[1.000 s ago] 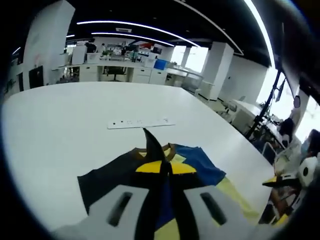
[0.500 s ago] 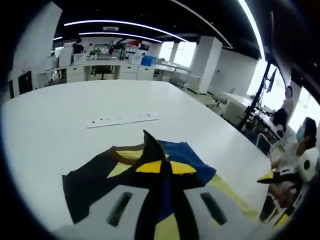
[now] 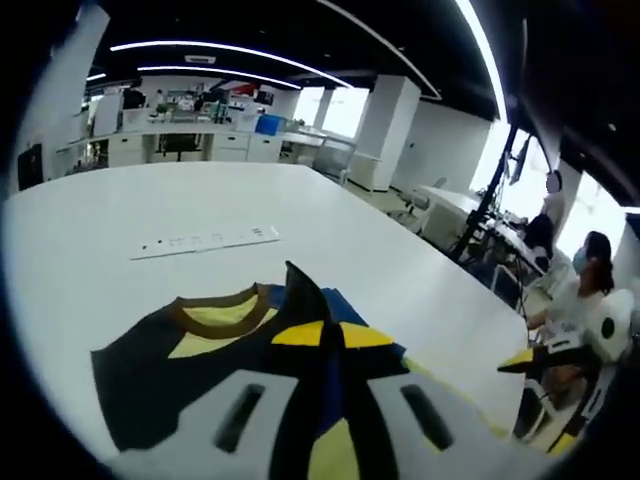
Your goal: Fold the garment on the visible template until the final outline fits inside the template.
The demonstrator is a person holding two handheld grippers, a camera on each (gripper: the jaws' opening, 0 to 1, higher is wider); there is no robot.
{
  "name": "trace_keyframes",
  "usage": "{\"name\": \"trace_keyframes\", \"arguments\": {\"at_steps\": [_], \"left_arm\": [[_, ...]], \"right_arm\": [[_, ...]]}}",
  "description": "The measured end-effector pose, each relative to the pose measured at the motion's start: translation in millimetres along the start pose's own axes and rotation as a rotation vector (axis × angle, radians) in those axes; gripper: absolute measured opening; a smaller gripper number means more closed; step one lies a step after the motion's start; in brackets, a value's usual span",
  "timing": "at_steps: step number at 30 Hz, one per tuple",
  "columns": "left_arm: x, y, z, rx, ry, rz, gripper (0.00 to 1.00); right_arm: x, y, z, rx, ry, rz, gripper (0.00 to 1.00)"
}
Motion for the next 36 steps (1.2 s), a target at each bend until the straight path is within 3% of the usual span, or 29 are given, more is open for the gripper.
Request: {"name": "trace_keyframes", "arguments": {"at_steps": [13,19,27,31,36], "left_arm": [[18,-14.3,27.5,0.022,-0.071,-0.016,0.01],[29,-35.9,41.0,0.055,-0.088,-0.064,0.01],[42,-59.9,42.4,0.081,-0.098,-0.109,0.03],[44,-69.4,47.4,0.147,-0.131,-0.114,0.12],[36,-75.4,54.4,0.175,-0.177,-0.124,0.31]], "right_arm": [[3,-3.1,1,0.010,-0.001,-0.005,0.99],[3,-3.8,2,0.017,0.001,-0.002,0.99],[6,-5.0,2,0.028,0.007,0.001,0.99],[7,-6.3,2,0.028,0.014,-0.001,0.99],[8,-7.1,0,0.032,0.030,0.000,0.99]]}}
Point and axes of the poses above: the point that each gripper's makers call its tool centre point, and the gripper's own axes: x roughly forward along the fingers, z roughly to its right, y roughly out of its top, the point moved 2 cm from there along -x, roughly backward along the fingers, and after that the axes turned 4 degrees about y, right-handed, at the moved point
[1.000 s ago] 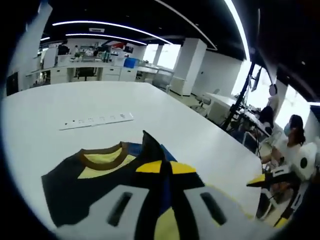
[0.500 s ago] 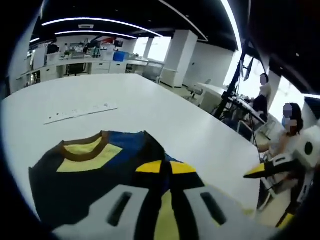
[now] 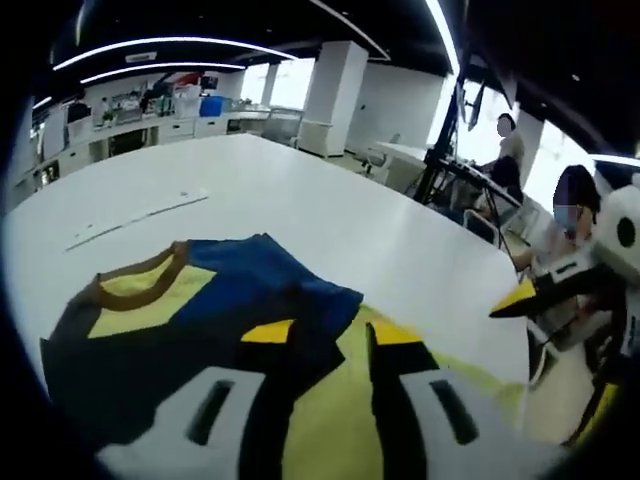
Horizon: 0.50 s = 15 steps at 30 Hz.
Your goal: Fold the garment on the visible template until the final outline fits inside the template.
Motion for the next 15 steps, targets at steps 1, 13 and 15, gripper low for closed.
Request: {"name": "trace_keyframes", "arguments": {"at_steps": [1,13,15], "left_arm": [[-2,-0.8,0.1,0.007,-0.006,0.001,0.36],[-42,-11.6,-6.8,0.052,-0.024,-0.004,0.88],[-50,-14.4,-10.1,0.067,-0.026,-0.007,0.91]], "right_arm": [[0,0.0,0,-0.002,0.004,0.000,0.99],[2,-3.9,-4,-0.065,0.060,-0.057,0.99],[2,-4.7,-4,-0.077,0.069,-0.067,0.99]]}}
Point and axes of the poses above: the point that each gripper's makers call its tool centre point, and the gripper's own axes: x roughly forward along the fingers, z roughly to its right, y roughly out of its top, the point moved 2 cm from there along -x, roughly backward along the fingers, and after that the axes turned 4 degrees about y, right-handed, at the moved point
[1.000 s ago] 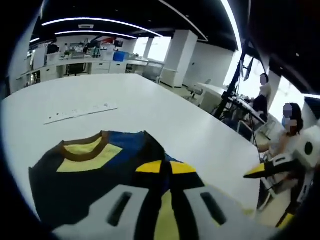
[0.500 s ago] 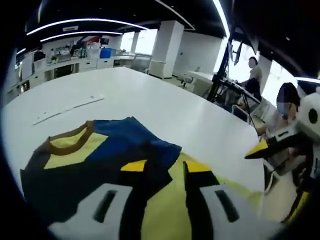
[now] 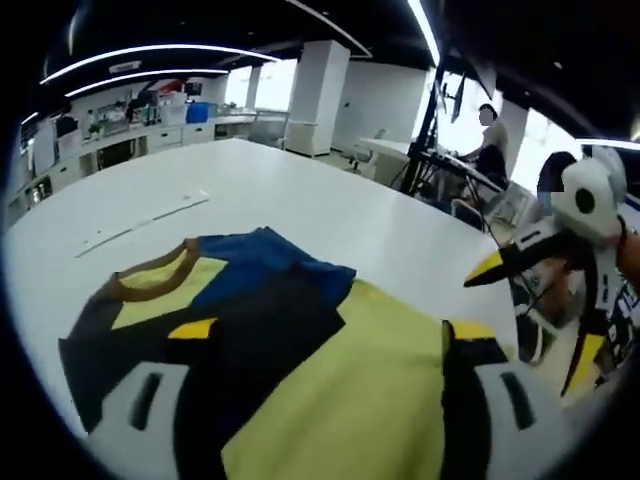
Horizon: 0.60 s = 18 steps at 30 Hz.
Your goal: Fold the garment on the visible template until the final outline fits inside the template.
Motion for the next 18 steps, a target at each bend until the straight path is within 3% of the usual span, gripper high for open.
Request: {"name": "trace_keyframes", "arguments": {"at_steps": [6,18], "left_arm": [[-29,-10.0,2.1,0.041,-0.014,0.004,0.97],[-82,-34.9,6.8,0.031,-0.028,-0.004,0.99]], "right_arm": [[1,-5.2,-6,-0.048,0.038,-0.049,0.99],[5,-18.9,-19,-0.103,0.104,-0.111,0.99]]}}
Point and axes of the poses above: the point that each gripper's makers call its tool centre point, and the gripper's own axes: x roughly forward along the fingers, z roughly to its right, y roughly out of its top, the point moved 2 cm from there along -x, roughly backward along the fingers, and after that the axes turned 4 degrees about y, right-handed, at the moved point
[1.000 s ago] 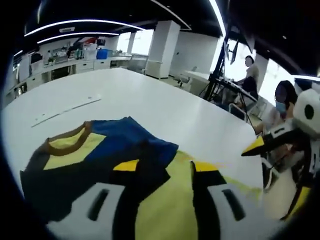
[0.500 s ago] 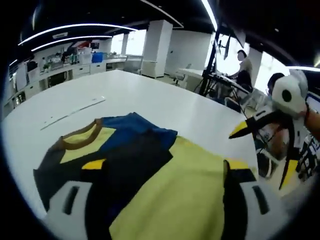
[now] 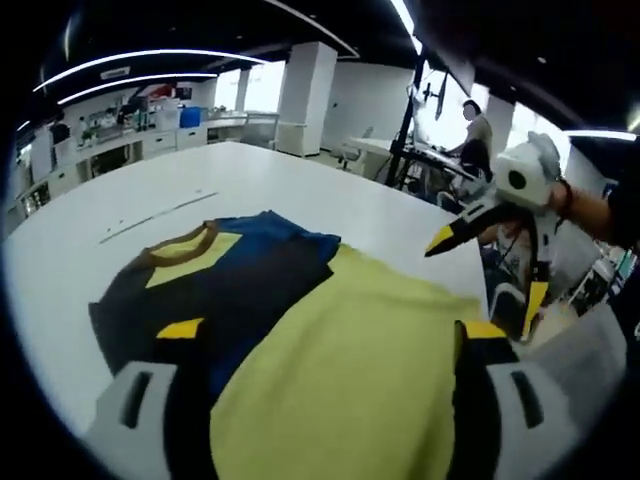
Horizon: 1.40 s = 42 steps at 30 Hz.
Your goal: Fold the garment on the visible template until the final outline fits inside the template.
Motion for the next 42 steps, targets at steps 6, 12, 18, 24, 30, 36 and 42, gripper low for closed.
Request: {"name": "trace_keyframes", "arguments": {"at_steps": [6,12,18,24,30,36,42], "left_arm": [[-26,-16.4,4.3,0.012,0.016,-0.014,0.99],[-51,-34.8,-0.5,0.008,0.039,-0.020,0.98],[-71,-56.8,-1.4,0.018,0.065,-0.057,0.94],[-87,-82.4,-8.2,0.020,0.071,-0.092,0.87],[-95,-98.7,1.5,0.040,0.051,-0.107,0.72],[-100,-111.5,10.8,0.087,0.027,-0.143,0.65],[-104,-123.8,17.6,0.134,0.009,-0.198,0.56]], "right_arm": [[4,-6.5,-3,-0.022,0.014,-0.030,0.99],[4,-13.6,-5,-0.041,0.015,-0.052,0.99],[4,-21.7,-5,-0.066,0.007,-0.069,0.94],[5,-30.9,-3,-0.060,0.004,-0.079,0.89],[6,-41.2,-1,-0.099,0.005,-0.115,0.85],[8,-51.3,5,-0.145,-0.015,-0.150,0.72],[8,-60.2,6,-0.175,-0.023,-0.174,0.64]]}}
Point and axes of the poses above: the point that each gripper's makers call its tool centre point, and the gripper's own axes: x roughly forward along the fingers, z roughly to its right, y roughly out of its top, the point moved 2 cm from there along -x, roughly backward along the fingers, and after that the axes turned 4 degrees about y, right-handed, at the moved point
